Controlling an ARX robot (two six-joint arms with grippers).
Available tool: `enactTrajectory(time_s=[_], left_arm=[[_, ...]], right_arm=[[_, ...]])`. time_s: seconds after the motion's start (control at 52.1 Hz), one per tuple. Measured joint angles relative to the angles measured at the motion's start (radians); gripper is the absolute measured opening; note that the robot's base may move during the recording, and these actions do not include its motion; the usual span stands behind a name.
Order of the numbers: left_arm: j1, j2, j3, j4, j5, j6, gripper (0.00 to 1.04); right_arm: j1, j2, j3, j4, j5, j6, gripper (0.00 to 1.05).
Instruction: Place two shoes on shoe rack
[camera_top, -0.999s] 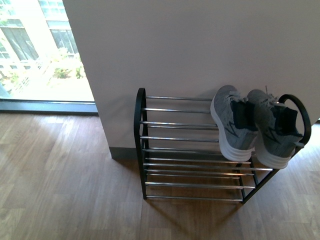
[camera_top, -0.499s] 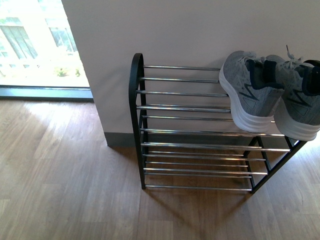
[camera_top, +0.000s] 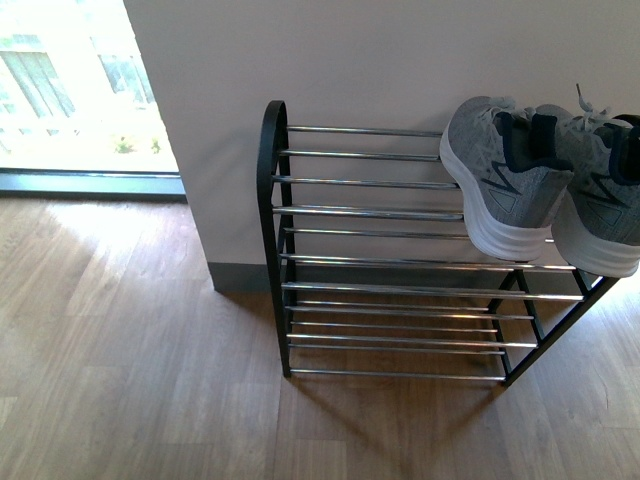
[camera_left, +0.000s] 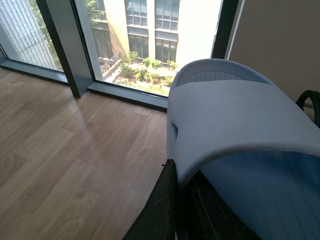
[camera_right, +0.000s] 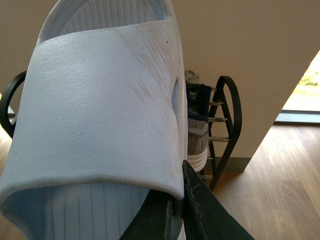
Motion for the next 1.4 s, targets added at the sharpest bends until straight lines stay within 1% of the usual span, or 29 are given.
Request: enactTrajectory(time_s=[1.248,1.402], left_arm=[[0.0,0.0,0.0,0.0,0.007,0.0,0.02],[0.0,0.0,0.0,0.0,-0.008,0.0,0.02]], right_arm=[[-0.001,0.0,0.0,0.0,0.007,0.0,0.02],[0.001,0.0,0.0,0.0,-0.011,0.0,0.02]])
